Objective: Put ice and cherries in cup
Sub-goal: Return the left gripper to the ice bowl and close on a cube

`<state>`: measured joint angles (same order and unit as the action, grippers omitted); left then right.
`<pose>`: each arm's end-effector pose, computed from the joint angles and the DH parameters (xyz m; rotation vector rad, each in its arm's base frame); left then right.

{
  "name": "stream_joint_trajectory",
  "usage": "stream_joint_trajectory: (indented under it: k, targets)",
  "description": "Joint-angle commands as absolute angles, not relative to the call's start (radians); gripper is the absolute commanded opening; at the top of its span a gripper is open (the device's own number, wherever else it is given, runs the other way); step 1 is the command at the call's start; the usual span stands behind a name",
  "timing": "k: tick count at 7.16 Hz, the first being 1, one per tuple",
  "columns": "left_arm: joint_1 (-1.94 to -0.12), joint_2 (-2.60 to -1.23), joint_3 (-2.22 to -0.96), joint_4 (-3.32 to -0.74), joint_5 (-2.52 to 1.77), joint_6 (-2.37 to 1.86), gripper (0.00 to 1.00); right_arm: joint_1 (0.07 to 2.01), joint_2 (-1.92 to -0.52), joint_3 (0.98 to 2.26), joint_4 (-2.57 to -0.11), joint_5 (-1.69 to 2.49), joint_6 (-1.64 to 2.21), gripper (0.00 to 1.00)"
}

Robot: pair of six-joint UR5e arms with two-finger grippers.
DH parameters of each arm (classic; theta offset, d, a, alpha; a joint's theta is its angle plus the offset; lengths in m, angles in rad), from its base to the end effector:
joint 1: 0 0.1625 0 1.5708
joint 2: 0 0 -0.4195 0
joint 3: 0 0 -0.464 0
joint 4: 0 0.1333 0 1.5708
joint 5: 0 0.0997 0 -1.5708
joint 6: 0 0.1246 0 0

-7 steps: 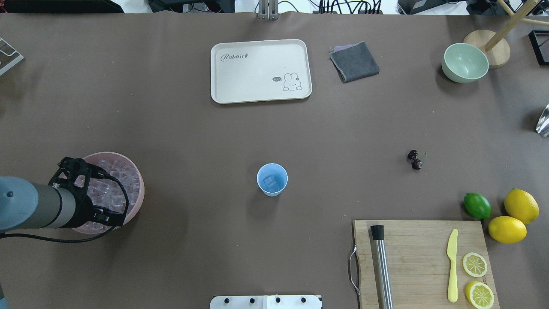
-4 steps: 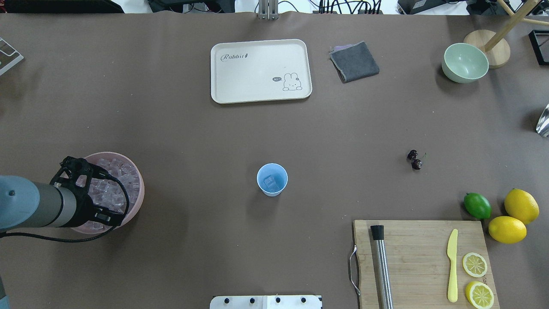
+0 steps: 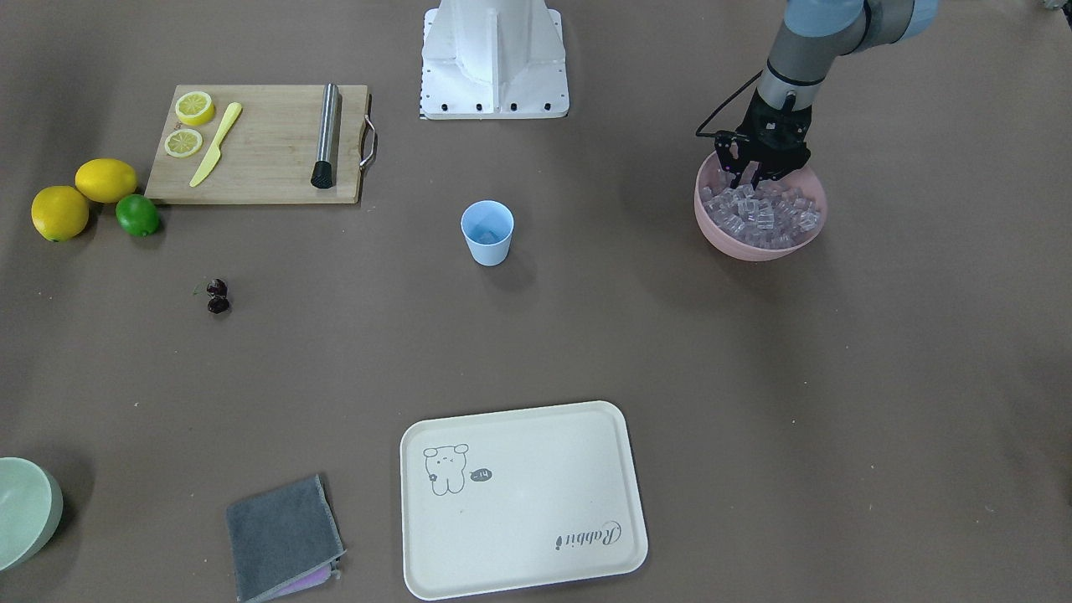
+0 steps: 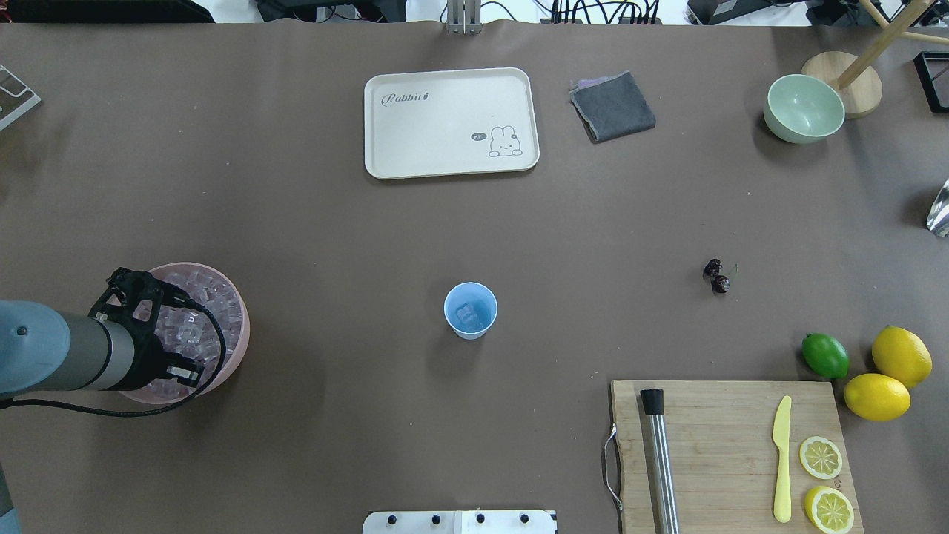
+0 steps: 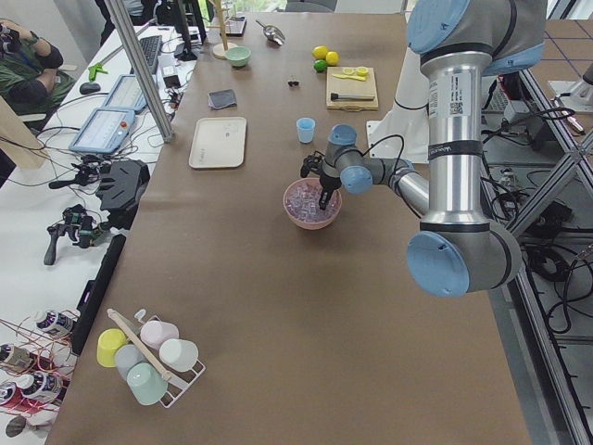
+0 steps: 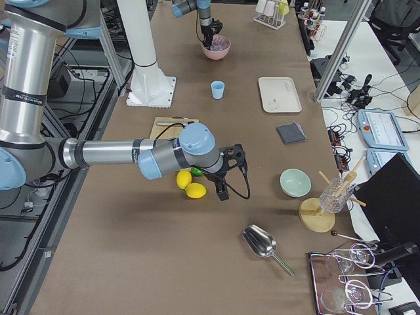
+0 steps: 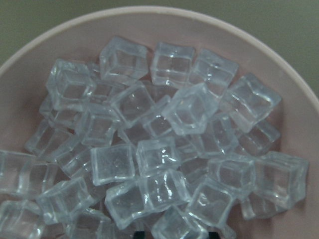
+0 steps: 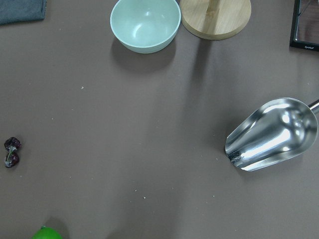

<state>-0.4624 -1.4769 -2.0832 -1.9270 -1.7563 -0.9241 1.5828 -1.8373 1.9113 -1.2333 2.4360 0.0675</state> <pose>0.4355 -0.3403 0.4094 0.2576 0.7513 0.2464 0.0442 -0.4755 0.5671 0.3612 -0.8622 -0.1043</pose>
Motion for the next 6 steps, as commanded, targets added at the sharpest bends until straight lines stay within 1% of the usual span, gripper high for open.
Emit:
stream_joint_trajectory:
  k: [1, 4, 6]
  targets:
    - [-0.469, -1.477, -2.091, -1.927, -1.759, -0.923, 0.0, 1.583, -1.838, 1.911, -1.233, 2.436, 0.067, 1.0]
    - [-0.595, -1.489, -2.1, -1.925, -1.9, -0.844, 0.0, 1.583, -1.836, 1.911, -1.233, 2.436, 0.067, 1.0]
    - [-0.656, -1.558, -2.102, -1.919, -1.956, -0.845, 0.0, 1.583, -1.838, 1.911, -1.235, 2.436, 0.067, 1.0]
